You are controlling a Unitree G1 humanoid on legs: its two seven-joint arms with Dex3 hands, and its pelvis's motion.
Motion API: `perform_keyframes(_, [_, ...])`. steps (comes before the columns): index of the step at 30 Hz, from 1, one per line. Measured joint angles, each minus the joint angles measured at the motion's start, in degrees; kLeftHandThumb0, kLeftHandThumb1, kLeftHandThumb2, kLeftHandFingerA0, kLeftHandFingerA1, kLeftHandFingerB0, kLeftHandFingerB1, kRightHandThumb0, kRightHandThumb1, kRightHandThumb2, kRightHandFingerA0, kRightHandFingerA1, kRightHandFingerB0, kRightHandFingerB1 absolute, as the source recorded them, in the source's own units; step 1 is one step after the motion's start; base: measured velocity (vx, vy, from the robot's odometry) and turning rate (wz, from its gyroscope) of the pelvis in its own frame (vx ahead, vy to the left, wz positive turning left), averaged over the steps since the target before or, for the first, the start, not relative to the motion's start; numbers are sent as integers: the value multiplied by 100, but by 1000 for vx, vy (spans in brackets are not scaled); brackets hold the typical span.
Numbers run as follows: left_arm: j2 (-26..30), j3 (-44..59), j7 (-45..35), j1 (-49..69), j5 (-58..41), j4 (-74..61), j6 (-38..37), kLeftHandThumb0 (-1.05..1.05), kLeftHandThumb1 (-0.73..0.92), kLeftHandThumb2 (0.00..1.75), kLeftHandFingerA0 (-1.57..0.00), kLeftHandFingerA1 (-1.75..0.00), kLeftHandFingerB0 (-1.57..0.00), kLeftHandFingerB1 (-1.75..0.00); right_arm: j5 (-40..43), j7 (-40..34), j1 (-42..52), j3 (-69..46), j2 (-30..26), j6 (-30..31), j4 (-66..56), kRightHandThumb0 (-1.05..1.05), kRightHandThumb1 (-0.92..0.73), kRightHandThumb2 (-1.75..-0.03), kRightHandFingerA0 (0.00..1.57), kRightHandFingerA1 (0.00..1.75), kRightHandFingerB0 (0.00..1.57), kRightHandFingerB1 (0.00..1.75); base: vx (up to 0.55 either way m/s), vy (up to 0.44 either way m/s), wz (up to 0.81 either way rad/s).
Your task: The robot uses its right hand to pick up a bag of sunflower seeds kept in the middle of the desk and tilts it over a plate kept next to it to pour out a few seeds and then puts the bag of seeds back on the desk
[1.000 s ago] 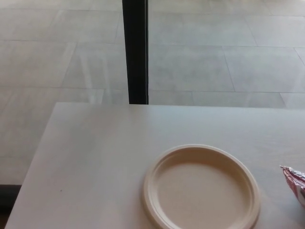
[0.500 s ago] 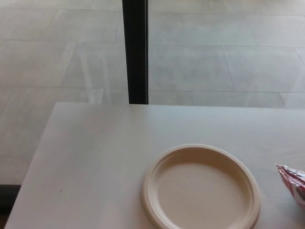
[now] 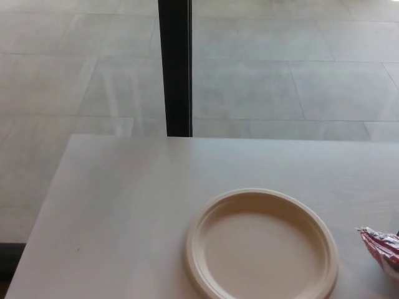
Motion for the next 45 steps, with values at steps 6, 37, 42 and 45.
perform_keyframes(6, [0, -51, 22, -4, 1, -32, -1, -71, 59, 97, -52, -64, -41, -53, -50, -161, -28, 106, 51, -10, 8, -33, -62, -63, 35, 55, 9, 20, 0, 0, 0])
perform_keyframes(37, [-1, -158, 63, 26, 10, -25, -168, -77, 62, 100, -52, -65, -40, -53, 148, -1955, 441, -408, 1272, -550, -14, -14, -50, -115, 88, 175, 78, 152, 0, 0, 0])
perform_keyframes(42, [-1, -141, 54, 30, -2, -25, -168, -73, 74, 62, -54, -57, -42, -40, 279, -1794, 494, -601, 1462, -248, -229, -19, -61, -106, 83, 175, 77, 148, 0, 0, 0])
perform_keyframes(45, [-1, -142, 48, 33, -3, -25, -168, -74, 74, 62, -56, -58, -43, -40, 362, -1641, 496, -706, 1559, -52, -340, -18, -62, -105, 80, 175, 73, 143, 0, 0, 0])
